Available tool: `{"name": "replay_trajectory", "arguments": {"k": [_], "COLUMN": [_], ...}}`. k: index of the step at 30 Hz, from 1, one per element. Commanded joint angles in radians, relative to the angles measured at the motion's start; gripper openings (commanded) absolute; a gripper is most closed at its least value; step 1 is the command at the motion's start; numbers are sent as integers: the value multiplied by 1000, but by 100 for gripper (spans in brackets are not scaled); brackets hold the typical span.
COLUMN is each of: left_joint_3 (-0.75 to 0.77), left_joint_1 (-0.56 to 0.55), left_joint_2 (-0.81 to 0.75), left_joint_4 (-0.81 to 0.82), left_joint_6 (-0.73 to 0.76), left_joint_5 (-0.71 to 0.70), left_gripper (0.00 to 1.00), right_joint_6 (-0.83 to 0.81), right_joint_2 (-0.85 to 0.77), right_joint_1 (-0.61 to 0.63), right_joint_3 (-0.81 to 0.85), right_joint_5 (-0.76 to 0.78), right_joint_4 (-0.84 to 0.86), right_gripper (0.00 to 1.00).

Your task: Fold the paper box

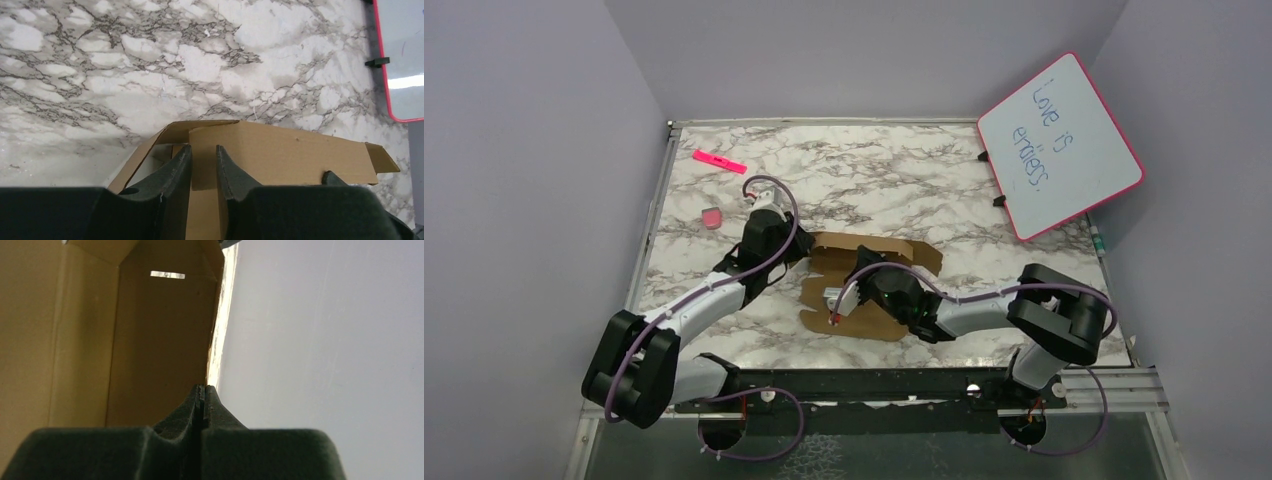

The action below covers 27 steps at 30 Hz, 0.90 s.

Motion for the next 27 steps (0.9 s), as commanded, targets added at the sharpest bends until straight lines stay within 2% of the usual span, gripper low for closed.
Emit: {"name": "replay_trajectory", "arguments": {"k": [1, 9, 19, 25, 27], "left_joint_3": [-58, -103, -92, -99, -86], "left_joint_1": [1, -11, -19, -19, -16], "left_joint_2": [17, 10, 33, -59, -108], "left_joint_4": [90, 134, 149, 36, -24], "left_joint_6": [-16, -45, -31, 2, 18], "left_joint_5": [54, 95, 101, 27, -5], "left_gripper": [25, 24, 25, 30, 35], "right_joint_6": [-77, -174, -209, -220, -223], "right_joint_2": [42, 121, 168, 170, 172], "right_joint_1": [24, 53, 66, 67, 68], "right_joint_3": [-48, -93, -89, -97, -98], "right_joint_5": [54, 60, 70, 78, 80], "right_joint_4": [168, 389, 434, 438, 441], "right_gripper": [1, 1, 1, 1, 1]}}
